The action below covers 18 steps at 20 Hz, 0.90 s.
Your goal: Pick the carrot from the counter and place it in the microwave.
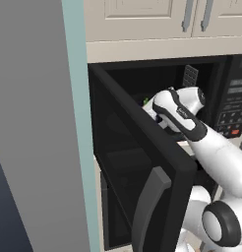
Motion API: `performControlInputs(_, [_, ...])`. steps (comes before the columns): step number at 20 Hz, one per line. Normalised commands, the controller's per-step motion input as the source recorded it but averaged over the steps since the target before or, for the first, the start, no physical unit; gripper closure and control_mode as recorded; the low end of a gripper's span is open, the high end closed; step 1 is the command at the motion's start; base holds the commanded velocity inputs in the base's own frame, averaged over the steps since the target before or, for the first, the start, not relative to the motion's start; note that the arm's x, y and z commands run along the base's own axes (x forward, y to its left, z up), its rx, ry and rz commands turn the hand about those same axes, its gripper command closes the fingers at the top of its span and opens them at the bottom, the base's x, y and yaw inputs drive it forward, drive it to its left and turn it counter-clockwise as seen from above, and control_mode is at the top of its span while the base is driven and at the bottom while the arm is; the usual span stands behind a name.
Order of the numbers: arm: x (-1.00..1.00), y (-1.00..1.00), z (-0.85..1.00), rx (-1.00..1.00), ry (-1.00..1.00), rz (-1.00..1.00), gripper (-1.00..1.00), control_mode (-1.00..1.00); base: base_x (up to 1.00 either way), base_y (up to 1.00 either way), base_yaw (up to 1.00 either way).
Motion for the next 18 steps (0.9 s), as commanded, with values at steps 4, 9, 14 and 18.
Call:
performControlInputs(4, [0.51,0.02,0.00,0.00,-0.06,0.01,1.00,-1.00,0.00,0.00,0.00])
performControlInputs(9, [0.61,0.02,0.00,0.00,-0.12,0.00,1.00,-1.00,0.00,0.00,0.00])
performControlInputs(14, [0.06,0.00,-0.15,0.00,-0.14,0.00,1.00,-1.00,0.00,0.00,0.00])
performControlInputs(18, [0.03,0.00,-0.22,-0.04,-0.04,0.00,1.00,-1.00,0.00,0.00,0.00])
